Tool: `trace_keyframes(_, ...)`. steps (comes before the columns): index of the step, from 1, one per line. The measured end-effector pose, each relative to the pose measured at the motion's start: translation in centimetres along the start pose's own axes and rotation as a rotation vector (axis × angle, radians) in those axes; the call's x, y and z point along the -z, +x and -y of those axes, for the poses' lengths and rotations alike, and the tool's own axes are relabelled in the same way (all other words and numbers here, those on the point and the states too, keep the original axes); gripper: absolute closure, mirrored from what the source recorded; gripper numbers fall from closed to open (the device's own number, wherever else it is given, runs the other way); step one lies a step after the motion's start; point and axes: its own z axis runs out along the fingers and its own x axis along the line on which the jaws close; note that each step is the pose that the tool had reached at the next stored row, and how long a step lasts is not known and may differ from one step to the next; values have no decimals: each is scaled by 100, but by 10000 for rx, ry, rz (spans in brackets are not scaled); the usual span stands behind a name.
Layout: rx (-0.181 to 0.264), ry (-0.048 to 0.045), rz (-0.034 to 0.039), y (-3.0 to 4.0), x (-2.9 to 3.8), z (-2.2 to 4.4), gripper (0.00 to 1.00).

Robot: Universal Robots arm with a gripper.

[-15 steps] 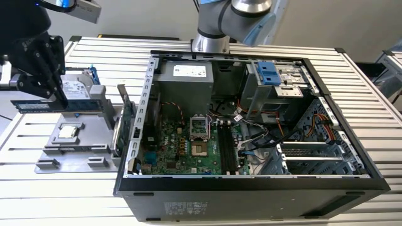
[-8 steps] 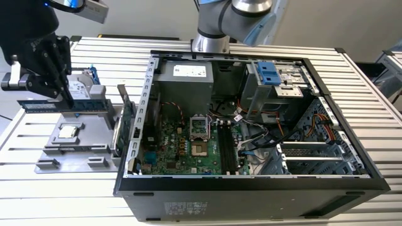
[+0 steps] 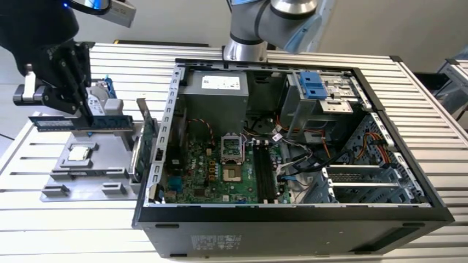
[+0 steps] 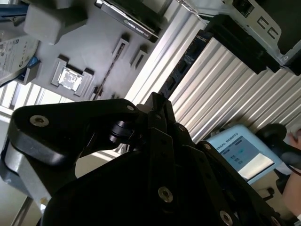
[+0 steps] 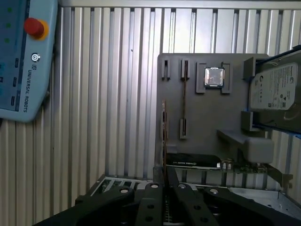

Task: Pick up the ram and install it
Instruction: 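Pick up the ram and move it above insertion slot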

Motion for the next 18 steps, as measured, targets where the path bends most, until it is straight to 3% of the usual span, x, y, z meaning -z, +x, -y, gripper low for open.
trace_keyframes(18, 0, -3, 0, 4, 0, 233, 100)
